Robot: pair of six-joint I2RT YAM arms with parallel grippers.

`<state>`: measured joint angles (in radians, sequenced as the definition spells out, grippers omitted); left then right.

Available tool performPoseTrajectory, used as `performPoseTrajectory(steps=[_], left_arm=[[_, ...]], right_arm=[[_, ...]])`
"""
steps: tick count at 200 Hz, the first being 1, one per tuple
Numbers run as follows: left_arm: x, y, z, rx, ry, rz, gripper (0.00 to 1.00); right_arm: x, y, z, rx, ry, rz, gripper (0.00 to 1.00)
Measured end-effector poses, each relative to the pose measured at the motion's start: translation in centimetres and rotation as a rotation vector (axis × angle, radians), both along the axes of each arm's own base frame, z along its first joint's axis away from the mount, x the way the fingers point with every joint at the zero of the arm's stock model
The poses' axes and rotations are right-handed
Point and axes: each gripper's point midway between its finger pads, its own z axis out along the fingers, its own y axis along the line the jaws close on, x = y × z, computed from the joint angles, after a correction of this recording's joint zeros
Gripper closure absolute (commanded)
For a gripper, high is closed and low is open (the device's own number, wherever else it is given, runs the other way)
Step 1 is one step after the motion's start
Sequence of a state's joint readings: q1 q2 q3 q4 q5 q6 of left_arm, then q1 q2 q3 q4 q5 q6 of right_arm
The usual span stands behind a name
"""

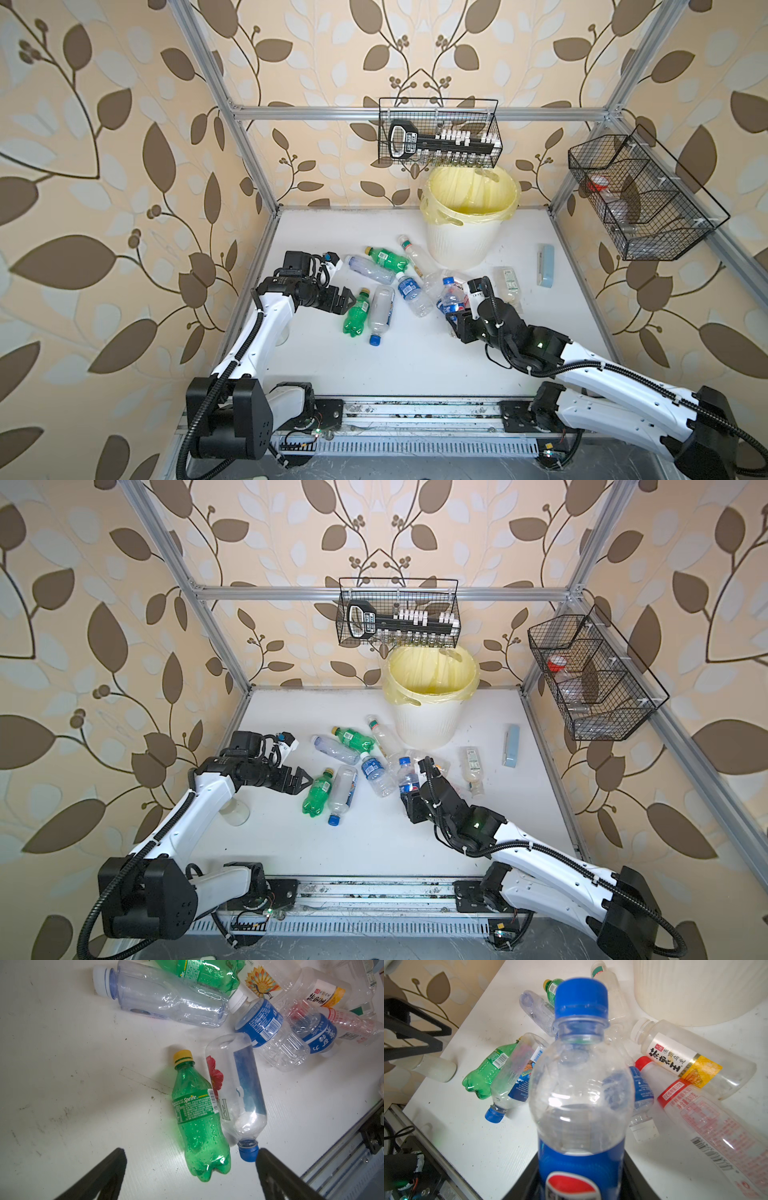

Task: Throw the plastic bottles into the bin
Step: 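Lift the Pepsi bottle with right gripper and carry it over the bin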

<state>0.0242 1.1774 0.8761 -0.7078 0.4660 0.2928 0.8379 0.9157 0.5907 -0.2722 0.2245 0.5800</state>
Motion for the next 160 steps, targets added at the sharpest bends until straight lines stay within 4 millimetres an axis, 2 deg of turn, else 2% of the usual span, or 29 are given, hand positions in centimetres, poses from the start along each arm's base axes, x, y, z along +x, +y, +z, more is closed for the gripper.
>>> performPoseTrajectory(steps=[45,160], left_arm=[[0.1,0.3,0.0,-0.006,0.000,0.010,0.01],[0.0,0.4,0.1,-0.020,0.001,0.015,0.01]], right_arm=[[0.7,-0.9,2.0,0.048,-0.029,-0.045,0.53],[3.1,-2.2,10.2,0.131,-0.163,-0.107,0.53]])
